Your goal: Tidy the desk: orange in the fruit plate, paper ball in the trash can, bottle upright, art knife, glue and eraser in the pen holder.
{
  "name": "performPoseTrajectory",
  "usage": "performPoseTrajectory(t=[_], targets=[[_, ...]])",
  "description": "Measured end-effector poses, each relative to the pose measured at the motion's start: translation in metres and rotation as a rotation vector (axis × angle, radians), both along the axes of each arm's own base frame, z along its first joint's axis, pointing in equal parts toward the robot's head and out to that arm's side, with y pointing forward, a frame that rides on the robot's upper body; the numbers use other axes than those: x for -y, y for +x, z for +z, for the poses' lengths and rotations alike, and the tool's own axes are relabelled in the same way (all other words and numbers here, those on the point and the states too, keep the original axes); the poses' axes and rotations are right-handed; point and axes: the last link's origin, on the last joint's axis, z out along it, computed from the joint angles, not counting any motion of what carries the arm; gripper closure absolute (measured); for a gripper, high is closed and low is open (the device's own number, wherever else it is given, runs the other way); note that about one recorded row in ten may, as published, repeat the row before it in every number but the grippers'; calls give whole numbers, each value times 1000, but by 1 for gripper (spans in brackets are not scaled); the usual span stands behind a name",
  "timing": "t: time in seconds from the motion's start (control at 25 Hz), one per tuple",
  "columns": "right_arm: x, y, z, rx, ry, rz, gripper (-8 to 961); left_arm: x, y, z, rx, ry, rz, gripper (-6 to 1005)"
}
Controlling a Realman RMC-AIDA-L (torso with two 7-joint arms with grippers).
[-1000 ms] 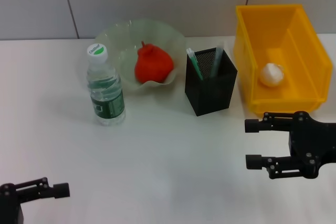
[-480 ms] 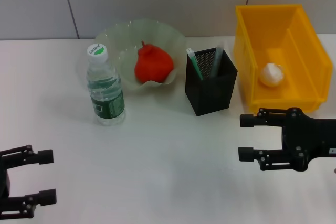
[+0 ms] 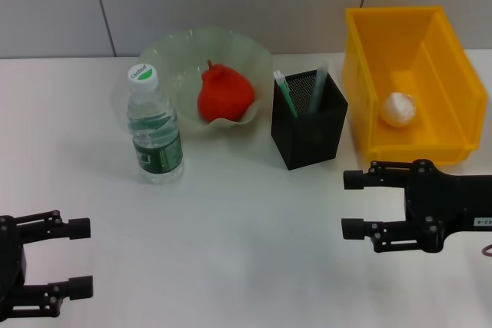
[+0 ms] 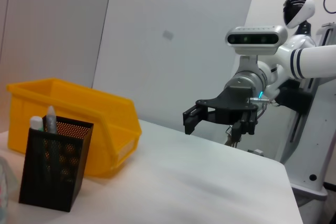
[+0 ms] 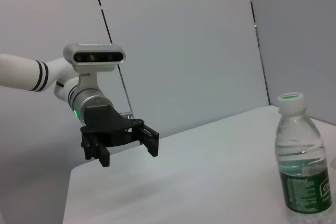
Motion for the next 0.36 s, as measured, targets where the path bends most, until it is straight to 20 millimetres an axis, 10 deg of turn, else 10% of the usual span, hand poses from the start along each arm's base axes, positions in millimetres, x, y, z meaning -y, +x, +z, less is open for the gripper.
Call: performPoseTrajectory(t=[0.36], targets=[[-2,-2,-1,7,-4,9,192,-3,8,-9,24,-14,-16,198]])
